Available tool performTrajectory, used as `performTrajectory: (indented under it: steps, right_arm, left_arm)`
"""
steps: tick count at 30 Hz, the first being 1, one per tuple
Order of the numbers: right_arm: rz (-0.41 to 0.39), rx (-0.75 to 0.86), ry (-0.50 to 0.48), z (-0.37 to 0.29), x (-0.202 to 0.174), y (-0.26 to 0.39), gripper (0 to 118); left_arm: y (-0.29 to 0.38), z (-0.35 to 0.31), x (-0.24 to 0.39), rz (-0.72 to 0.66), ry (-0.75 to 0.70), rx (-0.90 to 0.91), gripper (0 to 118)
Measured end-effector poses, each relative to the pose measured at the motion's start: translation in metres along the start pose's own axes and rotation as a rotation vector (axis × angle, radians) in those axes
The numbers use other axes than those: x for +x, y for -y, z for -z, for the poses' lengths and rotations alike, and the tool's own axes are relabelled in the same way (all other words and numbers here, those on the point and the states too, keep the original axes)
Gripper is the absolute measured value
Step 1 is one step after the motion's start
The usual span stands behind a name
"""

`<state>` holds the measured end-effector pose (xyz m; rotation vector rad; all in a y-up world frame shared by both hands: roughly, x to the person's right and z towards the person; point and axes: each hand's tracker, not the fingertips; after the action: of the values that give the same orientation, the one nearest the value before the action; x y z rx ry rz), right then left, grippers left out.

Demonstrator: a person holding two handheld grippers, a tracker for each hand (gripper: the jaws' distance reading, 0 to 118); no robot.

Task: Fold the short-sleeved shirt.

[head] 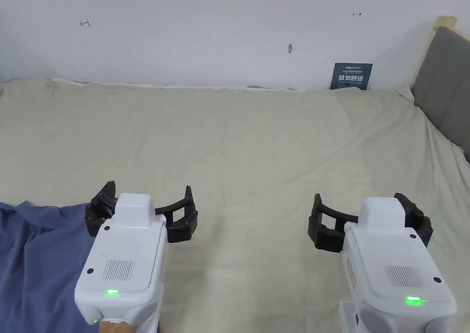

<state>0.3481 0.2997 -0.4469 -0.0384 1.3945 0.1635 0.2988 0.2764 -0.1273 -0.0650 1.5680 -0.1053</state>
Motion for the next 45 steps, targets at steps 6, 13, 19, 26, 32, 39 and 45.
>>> performTrajectory:
  steps: [6, 13, 19, 26, 32, 39, 45]
  right_arm:
    - [0.003, -0.009, 0.009, 0.001, 0.001, 0.002, 118]
    - [0.008, -0.018, 0.006, 0.002, 0.001, 0.003, 118]
    - [0.006, -0.023, 0.009, 0.002, 0.002, 0.002, 118]
    - [-0.229, -0.007, 0.119, 0.0, -0.012, -0.011, 118]
    - [-0.882, 0.296, 0.324, -0.014, -0.053, -0.011, 118]
    - [-0.909, 0.31, 0.365, -0.016, -0.053, -0.011, 118]
    - [-0.084, 0.034, 0.06, -0.012, -0.006, -0.036, 118]
  left_arm:
    - [0.0, 0.001, -0.001, -0.003, -0.001, -0.009, 118]
    - [0.003, 0.001, -0.002, -0.003, -0.008, -0.02, 118]
    - [0.004, 0.003, -0.004, -0.002, -0.011, -0.031, 118]
    - [-0.006, 0.011, -0.009, -0.167, -0.015, -0.075, 118]
    - [0.01, 0.021, -0.058, -1.443, 0.18, -0.141, 118]
    - [-0.014, 0.012, -0.049, -1.047, 0.15, -0.111, 118]
    - [-0.038, 0.003, 0.006, -0.031, 0.019, 0.035, 118]
